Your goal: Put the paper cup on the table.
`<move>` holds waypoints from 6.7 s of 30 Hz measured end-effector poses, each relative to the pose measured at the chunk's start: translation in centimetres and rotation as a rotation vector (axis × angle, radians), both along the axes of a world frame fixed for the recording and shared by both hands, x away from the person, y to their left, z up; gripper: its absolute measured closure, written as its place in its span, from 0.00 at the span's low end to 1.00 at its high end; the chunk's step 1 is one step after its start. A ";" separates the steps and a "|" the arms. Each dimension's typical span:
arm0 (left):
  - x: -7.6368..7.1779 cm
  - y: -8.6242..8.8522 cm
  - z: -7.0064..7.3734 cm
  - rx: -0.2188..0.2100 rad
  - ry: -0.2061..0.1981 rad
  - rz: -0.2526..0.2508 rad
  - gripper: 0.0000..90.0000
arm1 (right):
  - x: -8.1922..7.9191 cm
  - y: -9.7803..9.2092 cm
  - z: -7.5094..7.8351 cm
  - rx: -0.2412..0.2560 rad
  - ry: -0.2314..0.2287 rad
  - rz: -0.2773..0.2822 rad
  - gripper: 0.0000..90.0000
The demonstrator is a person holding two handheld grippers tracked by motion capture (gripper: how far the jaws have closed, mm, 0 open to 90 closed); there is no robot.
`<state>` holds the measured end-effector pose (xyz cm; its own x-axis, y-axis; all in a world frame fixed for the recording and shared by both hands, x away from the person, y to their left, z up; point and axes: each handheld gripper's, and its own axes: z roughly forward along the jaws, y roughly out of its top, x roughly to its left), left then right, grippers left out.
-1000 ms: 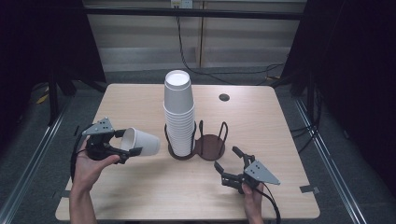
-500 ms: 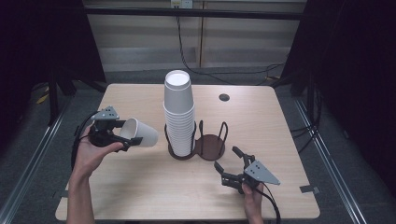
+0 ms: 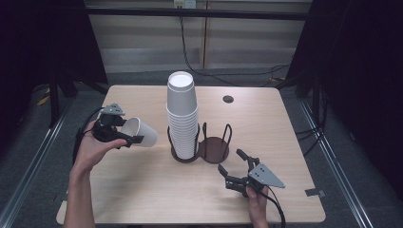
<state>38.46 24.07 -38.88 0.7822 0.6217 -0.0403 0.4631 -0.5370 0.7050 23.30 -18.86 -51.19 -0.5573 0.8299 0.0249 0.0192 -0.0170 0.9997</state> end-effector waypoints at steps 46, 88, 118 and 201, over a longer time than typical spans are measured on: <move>4.8 -4.3 -2.0 0.479 0.176 0.018 0.10 | 0.0 0.0 0.0 0.000 0.000 0.002 0.15; 4.7 -3.9 -4.6 0.323 0.154 0.026 0.06 | 0.0 0.0 0.0 0.000 0.001 0.000 0.15; 1.5 0.6 -6.3 0.143 0.106 0.034 0.18 | 0.0 0.0 0.0 0.000 0.000 0.002 0.15; -14.7 -6.7 -11.7 -0.492 -0.413 0.069 0.18 | -0.1 0.0 0.0 0.002 0.001 -0.011 0.15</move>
<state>23.80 17.38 -50.54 0.7530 0.6569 -0.0384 0.1234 -0.0838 0.9888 23.21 -18.87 -51.19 -0.5479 0.8361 0.0270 0.0202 -0.0190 0.9996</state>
